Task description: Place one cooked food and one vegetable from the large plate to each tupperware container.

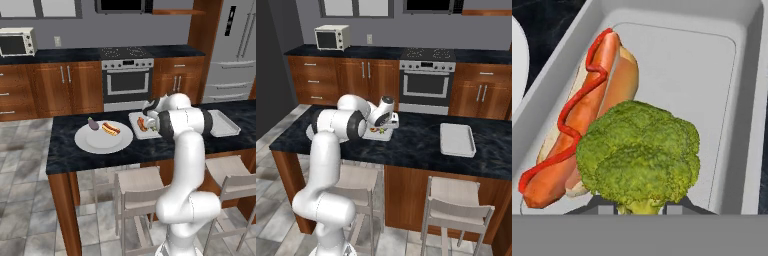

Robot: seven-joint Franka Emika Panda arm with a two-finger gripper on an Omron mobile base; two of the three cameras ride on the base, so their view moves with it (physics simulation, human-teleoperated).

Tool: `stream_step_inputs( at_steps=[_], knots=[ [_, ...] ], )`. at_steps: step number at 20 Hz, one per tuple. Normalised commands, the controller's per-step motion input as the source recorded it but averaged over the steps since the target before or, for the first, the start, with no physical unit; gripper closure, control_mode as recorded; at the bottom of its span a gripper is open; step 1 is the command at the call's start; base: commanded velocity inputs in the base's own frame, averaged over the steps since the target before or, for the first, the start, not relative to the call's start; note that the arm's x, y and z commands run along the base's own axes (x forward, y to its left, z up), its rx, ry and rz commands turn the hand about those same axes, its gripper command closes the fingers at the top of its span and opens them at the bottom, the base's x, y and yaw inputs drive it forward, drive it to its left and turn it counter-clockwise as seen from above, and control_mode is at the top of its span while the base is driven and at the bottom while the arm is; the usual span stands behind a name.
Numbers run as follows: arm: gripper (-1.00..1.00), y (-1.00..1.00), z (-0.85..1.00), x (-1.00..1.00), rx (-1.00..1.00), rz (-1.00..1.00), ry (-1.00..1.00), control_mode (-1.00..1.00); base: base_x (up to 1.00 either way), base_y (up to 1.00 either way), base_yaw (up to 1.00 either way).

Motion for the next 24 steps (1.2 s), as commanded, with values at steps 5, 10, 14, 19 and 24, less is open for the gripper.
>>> stream_step_inputs(
  at_steps=[5, 10, 14, 19, 24],
  knots=[
    [1.00, 0.00, -0.23, 0.52, 0.00, 0.00, 0.00, -1.00, 0.00, 0.00, 0.00],
    [-1.00, 0.00, -0.24, 0.16, 0.00, 0.00, 0.00, -1.00, 0.00, 0.00, 0.00],
    [-1.00, 0.03, 0.08, -0.28, 0.00, -0.01, -0.03, -1.00, 0.00, 0.00, 0.00],
    [-1.00, 0.45, 0.54, -0.52, 0.00, 0.00, -0.14, -1.00, 0.00, 0.00, 0.00],
    [-1.00, 0.99, 0.38, -0.41, 0.00, 0.05, -0.13, -1.00, 0.00, 0.00, 0.00]
  ],
)
